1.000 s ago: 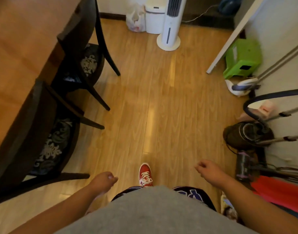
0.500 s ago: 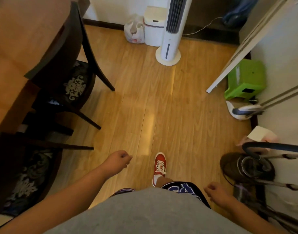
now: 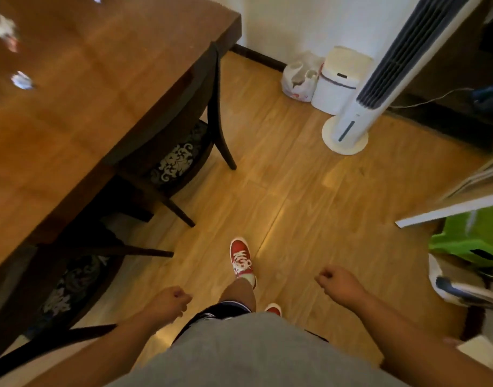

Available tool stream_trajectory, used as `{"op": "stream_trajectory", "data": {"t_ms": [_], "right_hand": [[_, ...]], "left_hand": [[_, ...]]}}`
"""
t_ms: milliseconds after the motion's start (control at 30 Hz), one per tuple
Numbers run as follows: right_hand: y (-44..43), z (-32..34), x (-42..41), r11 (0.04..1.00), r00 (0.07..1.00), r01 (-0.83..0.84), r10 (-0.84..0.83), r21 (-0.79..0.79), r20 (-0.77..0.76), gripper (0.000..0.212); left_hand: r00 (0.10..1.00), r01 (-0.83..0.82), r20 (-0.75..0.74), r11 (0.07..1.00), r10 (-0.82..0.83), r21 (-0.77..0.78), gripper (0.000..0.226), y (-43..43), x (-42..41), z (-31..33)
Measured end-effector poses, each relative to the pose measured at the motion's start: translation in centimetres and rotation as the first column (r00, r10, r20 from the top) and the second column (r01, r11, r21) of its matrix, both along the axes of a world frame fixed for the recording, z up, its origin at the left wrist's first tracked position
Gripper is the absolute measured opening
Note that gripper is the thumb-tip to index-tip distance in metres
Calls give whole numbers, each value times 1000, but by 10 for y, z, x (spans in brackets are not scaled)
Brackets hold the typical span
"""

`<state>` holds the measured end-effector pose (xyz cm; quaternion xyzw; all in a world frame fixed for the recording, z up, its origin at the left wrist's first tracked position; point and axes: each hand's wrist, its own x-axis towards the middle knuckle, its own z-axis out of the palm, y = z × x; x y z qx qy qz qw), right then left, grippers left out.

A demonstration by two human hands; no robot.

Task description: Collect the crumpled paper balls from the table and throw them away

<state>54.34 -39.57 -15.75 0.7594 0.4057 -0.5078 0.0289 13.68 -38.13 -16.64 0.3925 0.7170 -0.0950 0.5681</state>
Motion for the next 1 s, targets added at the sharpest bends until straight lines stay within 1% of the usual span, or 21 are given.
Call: {"op": "stream_trajectory", "data": {"t_ms": [67,167,333,400,500,633,700,767,867,1000], "right_hand": [[49,-1,-8,998,999,-51,51,32,3,18],[112,2,-18,997,998,-65,65,40,5,20],[183,20,-15,996,995,-85,84,26,49,17],[205,26,-9,997,995,-77,76,18,64,16],[233,29,3,996,994,-85,86,-20,72,18],[285,38,17,984,983,-160,166,-72,82,22],[320,47,17,973,971,-221,226,-65,74,21],[360,60,13,953,950,-304,304,-9,66,18],[424,90,-2,901,909,-417,414,115,51,11],[508,138,-38,776,816,-556,577,300,19,4]], "left_hand": [[999,-48,3,999,48,-13,25,25,-4,-9],[995,-95,-3,995,95,-32,24,72,-9,-17],[1000,-11,1,1000,11,20,27,159,-2,-2],[999,40,24,997,-42,61,28,198,6,11],[994,72,75,986,-84,152,20,256,26,36],[982,89,132,951,-133,296,18,315,53,76],[979,83,146,927,-145,365,15,342,64,97],[977,74,148,896,-153,437,12,369,72,119],[984,29,134,848,-118,529,14,407,75,146],[998,5,51,793,-46,609,16,448,66,163]]}}
